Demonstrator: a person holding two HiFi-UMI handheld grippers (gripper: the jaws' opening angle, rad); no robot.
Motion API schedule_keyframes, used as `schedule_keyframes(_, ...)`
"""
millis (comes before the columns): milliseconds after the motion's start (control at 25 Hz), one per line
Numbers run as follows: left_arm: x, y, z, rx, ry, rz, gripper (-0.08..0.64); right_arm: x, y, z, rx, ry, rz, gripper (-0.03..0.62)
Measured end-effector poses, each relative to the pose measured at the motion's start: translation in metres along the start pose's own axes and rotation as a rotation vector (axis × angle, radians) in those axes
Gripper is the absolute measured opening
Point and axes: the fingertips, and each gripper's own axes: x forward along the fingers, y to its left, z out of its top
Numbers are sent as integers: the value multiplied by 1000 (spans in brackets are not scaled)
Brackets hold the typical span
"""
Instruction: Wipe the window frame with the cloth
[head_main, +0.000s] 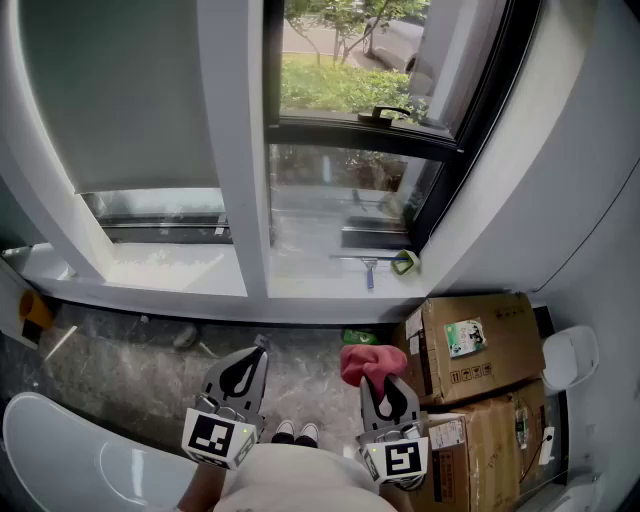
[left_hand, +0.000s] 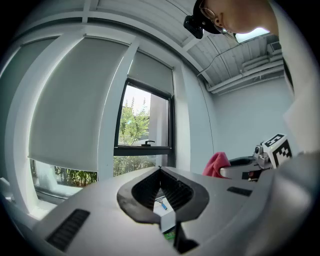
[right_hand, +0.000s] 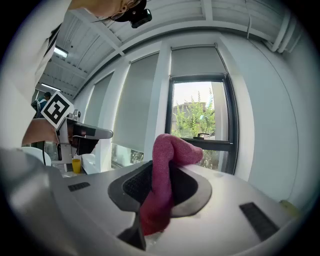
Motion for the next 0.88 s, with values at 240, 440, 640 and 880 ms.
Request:
schedule_keyframes(240, 5, -1, 1, -25, -6, -3, 8, 3, -3, 4, -5, -5, 7, 95)
schedule_keyframes(440, 12, -8, 3, -20, -9, -5, 8, 1, -10, 1, -6, 1, 18, 95)
schedule_keyframes(640, 24, -21, -2, -13, -4, -7, 8, 1, -22, -14, 55, 23, 71, 95)
schedule_keyframes(880, 44, -26, -11, -14, 14, -11, 8, 11, -36, -29, 95, 35, 96, 95)
